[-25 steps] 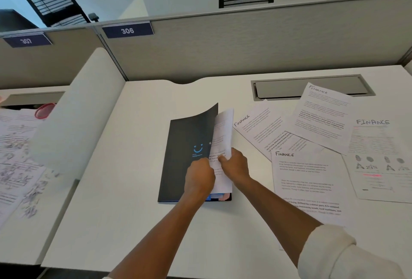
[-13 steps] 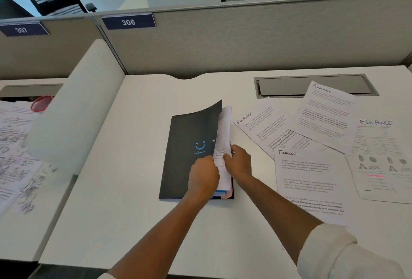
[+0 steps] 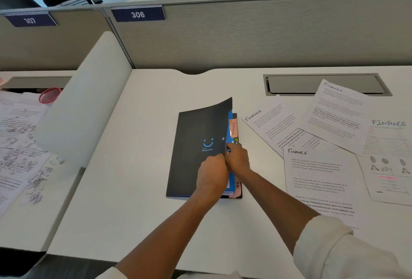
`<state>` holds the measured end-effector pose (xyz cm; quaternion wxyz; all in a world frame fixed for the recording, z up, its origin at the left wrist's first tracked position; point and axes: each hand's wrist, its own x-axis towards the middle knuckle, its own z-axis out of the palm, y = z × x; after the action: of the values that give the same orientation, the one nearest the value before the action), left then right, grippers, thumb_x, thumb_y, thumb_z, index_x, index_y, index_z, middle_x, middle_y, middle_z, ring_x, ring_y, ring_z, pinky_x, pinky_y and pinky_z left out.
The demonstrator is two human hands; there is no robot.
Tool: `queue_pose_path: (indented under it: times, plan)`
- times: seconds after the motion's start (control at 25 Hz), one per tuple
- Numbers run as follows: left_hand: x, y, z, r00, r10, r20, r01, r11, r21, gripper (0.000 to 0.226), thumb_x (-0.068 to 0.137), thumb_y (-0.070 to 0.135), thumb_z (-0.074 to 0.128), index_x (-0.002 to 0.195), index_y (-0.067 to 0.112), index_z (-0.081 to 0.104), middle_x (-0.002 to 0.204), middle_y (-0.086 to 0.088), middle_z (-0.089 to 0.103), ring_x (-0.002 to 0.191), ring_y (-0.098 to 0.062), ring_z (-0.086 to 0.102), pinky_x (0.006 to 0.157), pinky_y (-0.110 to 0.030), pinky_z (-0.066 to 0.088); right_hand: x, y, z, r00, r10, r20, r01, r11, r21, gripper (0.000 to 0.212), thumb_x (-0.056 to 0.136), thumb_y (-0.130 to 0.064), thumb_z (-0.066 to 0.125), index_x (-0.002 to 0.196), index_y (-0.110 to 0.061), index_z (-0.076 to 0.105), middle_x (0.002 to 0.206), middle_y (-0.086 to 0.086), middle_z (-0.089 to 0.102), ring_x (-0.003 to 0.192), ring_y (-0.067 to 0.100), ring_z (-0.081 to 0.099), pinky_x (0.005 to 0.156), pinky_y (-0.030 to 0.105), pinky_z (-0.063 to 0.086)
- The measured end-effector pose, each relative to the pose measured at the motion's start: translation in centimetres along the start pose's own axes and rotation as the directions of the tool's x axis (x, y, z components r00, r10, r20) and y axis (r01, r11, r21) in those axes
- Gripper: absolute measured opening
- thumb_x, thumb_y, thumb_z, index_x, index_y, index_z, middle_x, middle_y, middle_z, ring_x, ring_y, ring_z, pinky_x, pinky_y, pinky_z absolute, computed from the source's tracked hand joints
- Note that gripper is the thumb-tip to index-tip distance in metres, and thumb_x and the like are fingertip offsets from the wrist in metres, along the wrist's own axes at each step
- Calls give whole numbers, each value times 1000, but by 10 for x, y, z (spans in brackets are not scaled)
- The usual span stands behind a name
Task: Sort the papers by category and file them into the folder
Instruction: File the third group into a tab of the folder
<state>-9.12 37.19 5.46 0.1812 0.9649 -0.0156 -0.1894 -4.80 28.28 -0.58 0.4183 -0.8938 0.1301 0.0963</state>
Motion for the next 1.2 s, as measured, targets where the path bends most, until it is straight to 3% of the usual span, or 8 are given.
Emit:
queue_pose_path:
  times: [0.16,0.24,0.36,0.48,0.6,0.8,1.0,1.2]
  plan:
    - [2,-3,3,1000,-10,13,10,999,-31,27,102,28,44,121,12,55,120,-8,65,106,-24,66,92,-35,55,7,0,4,999,4,33,-4,1000,-17,20,98,-21,53,108,-7,61,121,14,59,106,24,58,69,18,39]
    - [3,-5,4,1000,-7,3,7,999,-36,27,102,27,42,120,12,56,119,-9,65,105,-24,66,91,-33,55,7,6,7,999,2,50,-3,1000,15,20,97,-23,54,107,-7,62,119,13,59,100,21,58,66,16,40]
    - [4,-7,5,1000,-20,-9,20,998,-53,27,103,26,41,120,12,55,117,-9,65,103,-23,66,86,-30,53,7,12,4,995,40,89,-45,998,53,16,96,-27,56,98,-11,59,116,11,61,90,19,59,72,29,53]
    - [7,-7,10,998,-56,11,57,995,-78,25,100,30,47,118,15,54,114,-7,66,100,-22,67,80,-29,53,11,18,-8,995,93,44,-97,991,95,24,97,-33,54,110,-13,59,121,6,63,96,24,66,76,34,59]
    - [10,-7,18,996,-78,50,84,990,-114,26,97,35,54,115,16,53,113,-3,66,98,-23,67,76,-27,51,14,29,-19,987,158,16,-159,980,124,20,95,-31,58,107,-16,55,114,6,67,82,21,72,69,32,62]
    - [16,-5,24,997,-62,42,64,997,-53,26,99,31,51,119,14,53,118,-7,66,103,-24,66,84,-30,53,3,38,-14,979,171,109,-182,978,98,13,87,-17,69,98,-11,65,102,8,70,65,18,71,63,29,61]
    - [18,-1,22,998,-49,37,50,998,-30,27,101,28,47,121,12,55,119,-10,66,105,-26,66,89,-32,53,-5,34,-5,984,128,127,-129,992,3,21,91,-20,65,110,-13,68,122,8,65,105,28,64,80,36,58]
    - [17,6,32,999,-42,32,41,999,35,22,97,30,53,111,14,56,107,-5,68,94,-24,70,78,-31,55,-5,39,-22,993,105,48,-111,985,130,32,91,-17,63,122,-17,55,129,7,61,82,19,70,62,25,59]
